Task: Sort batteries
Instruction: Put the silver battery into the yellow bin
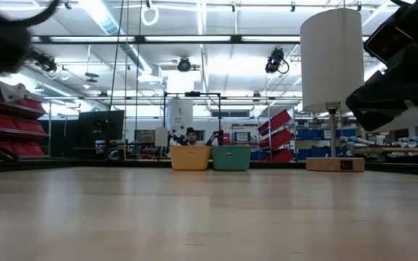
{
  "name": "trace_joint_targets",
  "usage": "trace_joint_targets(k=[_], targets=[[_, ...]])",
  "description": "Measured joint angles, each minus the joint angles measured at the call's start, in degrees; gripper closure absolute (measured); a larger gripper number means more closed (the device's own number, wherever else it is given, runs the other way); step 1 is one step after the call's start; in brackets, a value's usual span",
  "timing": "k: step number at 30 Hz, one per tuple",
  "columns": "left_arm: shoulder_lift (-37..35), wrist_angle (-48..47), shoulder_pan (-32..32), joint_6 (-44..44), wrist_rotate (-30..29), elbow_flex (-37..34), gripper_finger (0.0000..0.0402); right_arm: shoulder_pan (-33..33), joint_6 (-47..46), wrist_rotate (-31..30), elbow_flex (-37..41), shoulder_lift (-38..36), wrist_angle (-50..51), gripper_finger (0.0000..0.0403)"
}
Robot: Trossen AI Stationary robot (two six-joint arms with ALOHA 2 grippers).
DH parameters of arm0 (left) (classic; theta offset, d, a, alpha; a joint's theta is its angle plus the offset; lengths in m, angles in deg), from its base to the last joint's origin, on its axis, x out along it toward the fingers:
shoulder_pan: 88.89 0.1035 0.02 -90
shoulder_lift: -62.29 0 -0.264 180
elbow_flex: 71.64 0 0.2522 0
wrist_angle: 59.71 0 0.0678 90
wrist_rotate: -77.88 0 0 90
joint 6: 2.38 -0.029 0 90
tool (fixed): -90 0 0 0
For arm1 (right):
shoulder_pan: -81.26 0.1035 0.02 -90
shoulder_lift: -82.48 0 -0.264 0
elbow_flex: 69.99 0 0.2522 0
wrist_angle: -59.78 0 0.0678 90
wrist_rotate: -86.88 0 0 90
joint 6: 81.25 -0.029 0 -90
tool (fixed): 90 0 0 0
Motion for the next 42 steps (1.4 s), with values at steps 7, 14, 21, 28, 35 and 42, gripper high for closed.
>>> trace_joint_targets(k=[7, 14, 21, 28, 35, 42], targets=[[4.94, 1.22, -4.75, 15.97, 15.73, 0.47, 0.0188, -0.34, -0.47, 0.00, 0.00, 0.00, -0.42, 0.0355], [7.37, 1.40, -6.18, 21.74, 17.72, 0.54, 0.0189, -2.07, 6.44, -0.07, -0.02, 0.00, -1.70, 0.0355], [7.48, -1.59, -8.54, 7.26, 18.70, 1.73, 0.0209, -4.68, 9.33, -0.17, -0.07, -0.02, -8.87, 0.0355], [7.43, -1.18, -12.65, -15.70, 21.14, 5.24, 0.0240, -6.33, 11.92, -0.17, -0.07, -0.02, -12.02, 0.0355], [7.66, 0.86, -12.74, 15.55, 23.03, 5.96, 0.0244, -8.00, 10.79, -0.17, -0.07, -0.02, -12.01, 0.0355], [15.54, -1.60, -9.06, 24.34, 21.82, 13.76, 0.0268, -6.58, 7.50, 1.49, -0.07, 0.00, -6.00, 0.0355]])
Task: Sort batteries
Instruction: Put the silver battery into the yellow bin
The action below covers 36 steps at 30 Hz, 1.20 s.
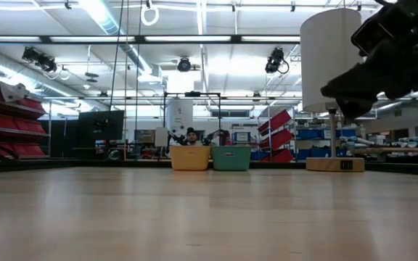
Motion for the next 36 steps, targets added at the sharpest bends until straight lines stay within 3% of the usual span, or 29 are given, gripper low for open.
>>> trace_joint_targets(k=[6, 12, 21, 24, 31, 36], targets=[[6.03, -7.55, 1.41, -2.60, 4.71, 7.97, 0.0277, 0.96, -0.05, -0.02, 0.01, 0.01, 4.07, 0.0355], [6.59, -15.40, 1.34, -1.16, 9.58, 12.74, 0.0277, 0.70, 1.62, -0.07, 0.04, 0.41, 3.95, 0.0355], [8.04, -24.58, 0.43, 1.00, 11.35, 13.35, 0.0264, 0.70, 2.11, -0.37, 0.04, 0.94, 3.39, 0.0355], [9.31, -24.82, 0.33, 2.16, 12.93, 13.35, 0.0245, 0.62, 4.15, -0.39, 0.04, 0.94, 3.30, 0.0355], [10.13, -19.51, 0.25, 1.86, 8.80, 13.32, 0.0208, -0.37, 6.49, -0.39, 0.04, 0.92, 2.15, 0.0355], [10.94, -19.89, -0.30, 1.92, 9.64, 12.95, 0.0197, -1.22, 6.90, -0.28, 0.04, 0.94, 2.16, 0.0355]])
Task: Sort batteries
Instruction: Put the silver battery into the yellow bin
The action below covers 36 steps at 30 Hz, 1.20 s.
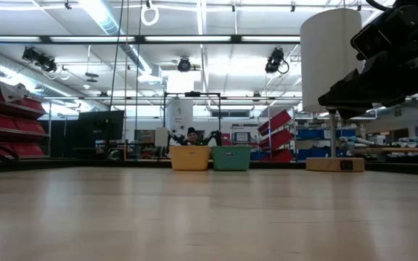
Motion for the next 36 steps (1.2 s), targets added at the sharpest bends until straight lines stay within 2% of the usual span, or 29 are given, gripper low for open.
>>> trace_joint_targets(k=[7, 11, 14, 19, 21, 28, 33, 36], targets=[[1.65, 0.67, -0.52, -0.06, 2.05, -0.26, 0.0194, 0.02, 0.00, 0.33, 0.00, 0.00, 0.01, 0.0355], [3.25, 1.11, -0.52, -0.29, 2.19, -0.01, 0.0212, 0.01, 0.11, 0.35, -0.01, 0.00, 0.01, 0.0355], [4.04, 0.38, -0.47, -0.51, 2.18, 0.14, 0.0253, 0.00, 0.20, 0.35, -0.02, 0.00, 0.01, 0.0355], [4.19, -0.37, -0.50, -1.88, 0.48, 0.18, 0.0351, 0.03, 0.02, 0.50, -0.02, 0.00, 0.01, 0.0355], [4.19, -2.38, -0.54, -2.30, 0.52, 0.11, 0.0373, 0.13, 0.00, 1.51, -0.02, 0.00, -0.01, 0.0355], [4.68, -6.40, -0.69, -2.73, -1.92, 2.91, 0.0362, 0.17, -2.32, 3.89, -0.02, -0.01, -0.01, 0.0355], [5.19, -19.29, 0.58, -3.67, -9.08, 8.53, 0.0361, 0.17, -2.12, 3.88, -0.02, 0.00, -0.75, 0.0355], [4.31, -22.33, 1.93, -5.75, -12.39, 10.17, 0.0364, 0.17, -2.10, 3.88, -0.05, 0.00, -1.84, 0.0355]])
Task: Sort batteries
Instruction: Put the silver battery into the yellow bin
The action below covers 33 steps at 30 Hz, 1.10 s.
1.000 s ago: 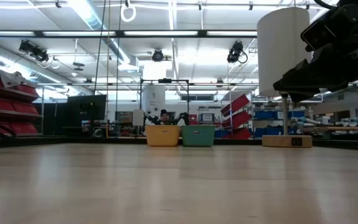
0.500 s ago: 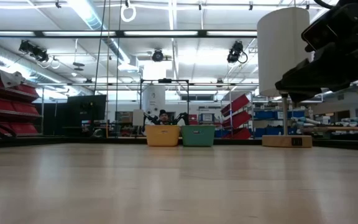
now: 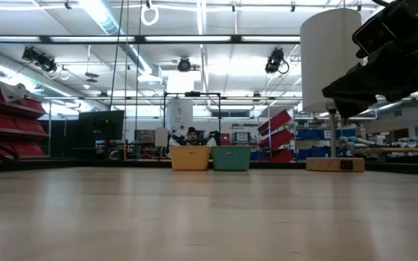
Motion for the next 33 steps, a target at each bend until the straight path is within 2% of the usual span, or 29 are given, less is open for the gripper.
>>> trace_joint_targets(k=[8, 17, 22, 26, 33], targets=[[-3.40, -3.31, 9.02, -15.16, -14.62, 0.31, 0.0364, 0.00, -4.50, -0.01, -0.02, 0.00, -0.68, 0.0355], [-6.40, -3.03, 26.76, -44.48, -26.21, 0.31, 0.0364, 0.24, -10.08, -1.18, -0.02, 0.00, -0.71, 0.0355], [-9.16, 3.40, 37.62, -61.99, -31.01, 0.33, 0.0364, 0.24, -12.28, -2.04, -0.02, 0.00, 0.23, 0.0355], [-11.45, 11.99, 45.07, -75.95, -33.45, 0.33, 0.0364, 0.20, -12.13, -2.26, 0.00, 0.00, 1.18, 0.0355], [-12.08, 27.86, 59.48, -98.38, -32.89, 0.29, 0.0364, 0.17, -11.92, -4.16, 0.00, 0.00, 1.04, 0.0355]])
